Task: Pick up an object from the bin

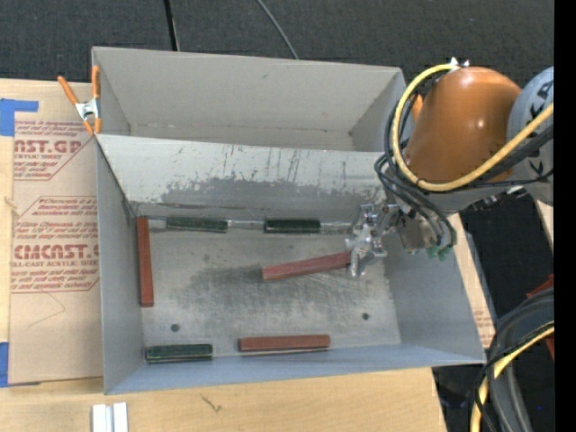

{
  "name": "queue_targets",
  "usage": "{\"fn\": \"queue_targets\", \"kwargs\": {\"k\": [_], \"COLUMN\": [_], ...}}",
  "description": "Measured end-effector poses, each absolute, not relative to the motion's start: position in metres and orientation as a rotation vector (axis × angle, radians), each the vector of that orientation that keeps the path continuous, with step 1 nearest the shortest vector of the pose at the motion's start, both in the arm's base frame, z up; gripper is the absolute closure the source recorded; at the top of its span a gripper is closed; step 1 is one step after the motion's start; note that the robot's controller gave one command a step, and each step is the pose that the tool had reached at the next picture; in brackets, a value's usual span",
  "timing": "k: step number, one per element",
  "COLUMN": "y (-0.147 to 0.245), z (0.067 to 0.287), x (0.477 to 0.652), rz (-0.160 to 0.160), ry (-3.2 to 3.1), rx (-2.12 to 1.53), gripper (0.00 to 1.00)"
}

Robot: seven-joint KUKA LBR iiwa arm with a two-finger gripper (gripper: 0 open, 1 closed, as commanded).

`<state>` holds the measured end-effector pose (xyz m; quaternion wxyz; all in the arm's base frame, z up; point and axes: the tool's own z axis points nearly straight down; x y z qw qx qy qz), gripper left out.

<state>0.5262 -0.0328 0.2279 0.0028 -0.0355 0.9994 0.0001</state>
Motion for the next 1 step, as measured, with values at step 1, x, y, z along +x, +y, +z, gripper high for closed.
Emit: {"fn": "queue_targets", "kwargs": {"k": [1], "y": [-0.0328], "z": [0.2268], "x": [0.5255], "rz": [0.001], "ry": [3.137], "rx": [-0.112], "gripper": [1.00]}}
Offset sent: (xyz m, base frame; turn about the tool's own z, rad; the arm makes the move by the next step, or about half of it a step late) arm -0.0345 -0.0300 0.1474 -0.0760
